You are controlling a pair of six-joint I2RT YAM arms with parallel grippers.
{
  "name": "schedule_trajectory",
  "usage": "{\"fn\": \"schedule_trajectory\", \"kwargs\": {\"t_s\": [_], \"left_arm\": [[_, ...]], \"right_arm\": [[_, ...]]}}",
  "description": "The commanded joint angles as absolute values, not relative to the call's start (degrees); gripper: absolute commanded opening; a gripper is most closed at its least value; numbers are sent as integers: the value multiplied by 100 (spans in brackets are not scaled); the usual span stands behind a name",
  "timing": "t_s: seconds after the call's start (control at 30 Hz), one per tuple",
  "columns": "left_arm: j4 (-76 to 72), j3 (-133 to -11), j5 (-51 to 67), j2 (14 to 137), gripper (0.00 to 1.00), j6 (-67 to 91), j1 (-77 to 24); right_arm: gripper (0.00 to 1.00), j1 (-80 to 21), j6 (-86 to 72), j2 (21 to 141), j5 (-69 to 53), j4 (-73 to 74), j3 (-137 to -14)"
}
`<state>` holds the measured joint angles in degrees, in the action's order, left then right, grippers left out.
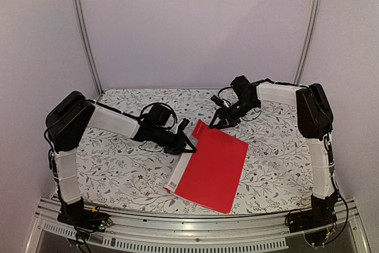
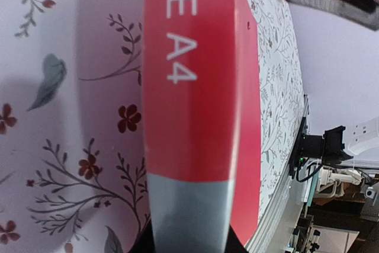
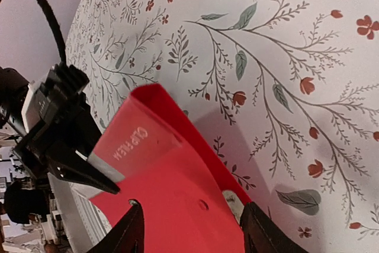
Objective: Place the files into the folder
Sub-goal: Pass from the right arm to the left
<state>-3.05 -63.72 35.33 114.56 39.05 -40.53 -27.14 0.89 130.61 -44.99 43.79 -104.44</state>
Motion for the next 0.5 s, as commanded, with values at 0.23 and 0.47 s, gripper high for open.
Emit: {"fn": "schedule_trajectory", "kwargs": {"t_s": [0.23,0.47], "left_arm": [[-369,-6759,2595,11764,9,4277,-3050],[-31,-7127,2617,11952,46,4132,-2798]], "right_arm": [[99,-2566,-441,11042,-2817,3505,-9122],[99,-2567,-592,10158,-2267,3014,-7939]]}}
